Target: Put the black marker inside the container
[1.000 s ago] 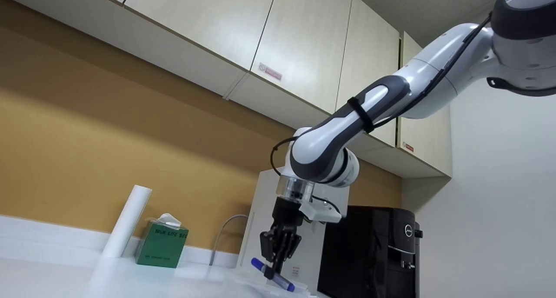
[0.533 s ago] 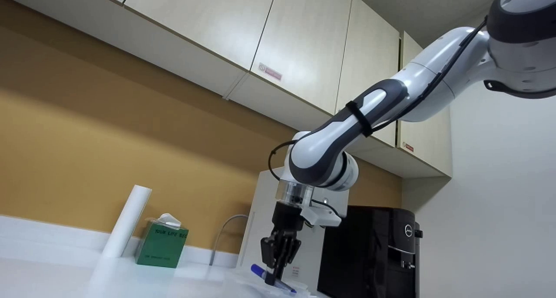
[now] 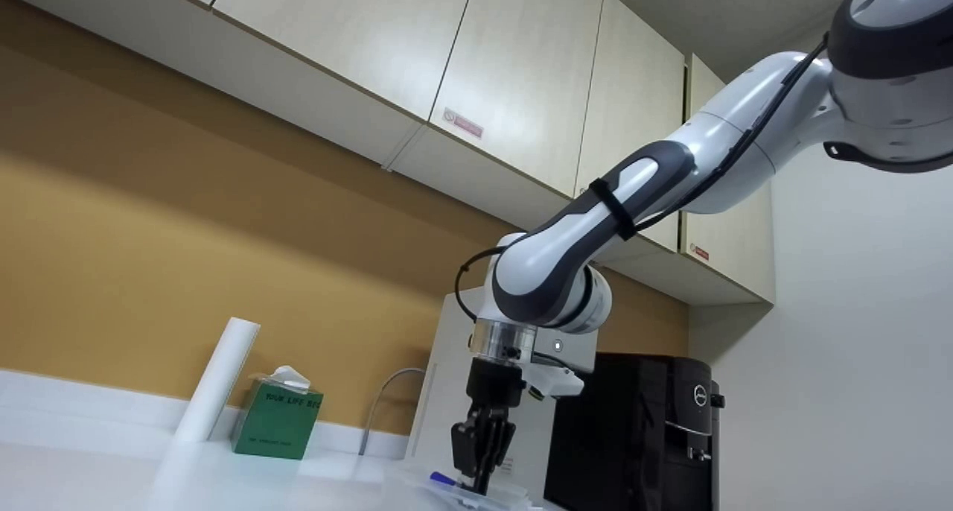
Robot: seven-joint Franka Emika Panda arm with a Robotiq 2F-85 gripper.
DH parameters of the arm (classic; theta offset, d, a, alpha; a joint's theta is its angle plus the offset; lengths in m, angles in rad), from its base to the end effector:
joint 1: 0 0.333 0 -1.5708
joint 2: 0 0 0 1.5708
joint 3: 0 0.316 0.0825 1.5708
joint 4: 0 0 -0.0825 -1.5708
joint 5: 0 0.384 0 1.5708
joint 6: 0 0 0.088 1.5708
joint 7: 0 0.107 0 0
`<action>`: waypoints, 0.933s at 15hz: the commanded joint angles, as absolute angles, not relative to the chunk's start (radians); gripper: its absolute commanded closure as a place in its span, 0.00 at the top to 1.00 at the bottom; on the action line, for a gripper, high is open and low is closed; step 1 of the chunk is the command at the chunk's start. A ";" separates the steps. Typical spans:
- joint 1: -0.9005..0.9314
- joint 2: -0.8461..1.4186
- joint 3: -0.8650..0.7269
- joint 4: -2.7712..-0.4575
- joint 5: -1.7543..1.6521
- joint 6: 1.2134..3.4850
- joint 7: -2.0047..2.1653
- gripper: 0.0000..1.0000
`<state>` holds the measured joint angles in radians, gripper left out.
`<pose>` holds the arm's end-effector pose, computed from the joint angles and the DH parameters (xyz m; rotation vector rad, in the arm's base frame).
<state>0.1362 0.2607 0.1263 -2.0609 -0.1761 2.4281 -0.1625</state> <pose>0.5774 0.1524 0.3196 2.9391 0.8228 0.1748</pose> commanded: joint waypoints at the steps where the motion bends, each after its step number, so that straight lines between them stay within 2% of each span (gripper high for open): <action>1: 0.136 0.274 0.132 -2.041 -0.174 2.393 -0.192 0.05; 14: 0.159 0.340 0.137 -2.027 -0.189 2.379 -0.191 0.05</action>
<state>0.1540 0.3248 0.1361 -2.0593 -0.1787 2.4010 -0.1970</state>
